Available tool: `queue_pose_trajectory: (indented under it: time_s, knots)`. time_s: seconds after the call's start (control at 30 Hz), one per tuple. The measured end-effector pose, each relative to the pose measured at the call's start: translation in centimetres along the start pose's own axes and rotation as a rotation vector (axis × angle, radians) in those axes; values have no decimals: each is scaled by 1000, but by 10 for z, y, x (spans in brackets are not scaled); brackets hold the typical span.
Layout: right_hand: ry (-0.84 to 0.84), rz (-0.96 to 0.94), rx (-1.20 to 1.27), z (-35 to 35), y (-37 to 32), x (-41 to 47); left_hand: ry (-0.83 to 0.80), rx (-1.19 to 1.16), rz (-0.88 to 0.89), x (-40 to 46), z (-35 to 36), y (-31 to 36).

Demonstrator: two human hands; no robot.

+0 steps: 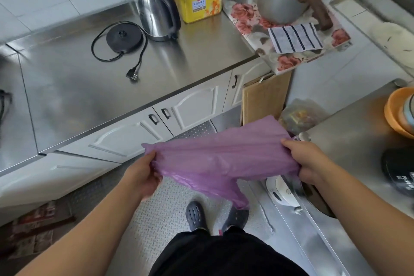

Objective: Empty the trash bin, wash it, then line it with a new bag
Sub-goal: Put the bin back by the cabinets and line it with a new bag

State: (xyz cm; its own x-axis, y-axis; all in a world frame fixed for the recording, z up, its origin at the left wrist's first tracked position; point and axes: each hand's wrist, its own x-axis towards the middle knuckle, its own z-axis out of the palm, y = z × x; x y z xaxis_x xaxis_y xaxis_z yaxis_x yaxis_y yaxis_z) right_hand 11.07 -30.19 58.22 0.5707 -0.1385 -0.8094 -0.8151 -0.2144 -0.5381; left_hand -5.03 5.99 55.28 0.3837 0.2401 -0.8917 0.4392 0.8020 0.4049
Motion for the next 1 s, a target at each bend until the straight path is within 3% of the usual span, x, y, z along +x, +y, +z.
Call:
queue_pose_trajectory:
  time_s: [0.1,0.27,0.33,0.43,0.53,0.6,0.73,0.8,0.9,0.93,1.0]
  knots:
    - [-79,118,170,12,-14,-6,-193,-112,-59,4,-4,1]
    - [-146,242,261,31,-27,-15,-473,-48,-278,-3,-4,-53]
    - [-152,306,330,35,-29,-14,-529,83,-363,-4,3,-80]
    - [-134,398,421,40,-28,-14,-453,290,-375,-2,24,-110]
    - [-121,443,508,39,-24,-7,-254,407,-285,1,48,-121]
    - [-88,420,520,33,-21,-3,-175,403,-226,-2,57,-112]
    - [106,357,435,17,-5,11,-212,299,-166,-17,51,-73]
    - [140,230,239,11,12,18,-265,337,-158,-28,48,-54]
    - [317,-219,-576,4,32,12,-354,447,-138,-42,55,-39]
    - [283,-392,-757,7,35,1,-389,486,-124,-47,61,-36]
    - [-82,-542,-821,18,42,-29,-432,558,-81,-55,76,-33]
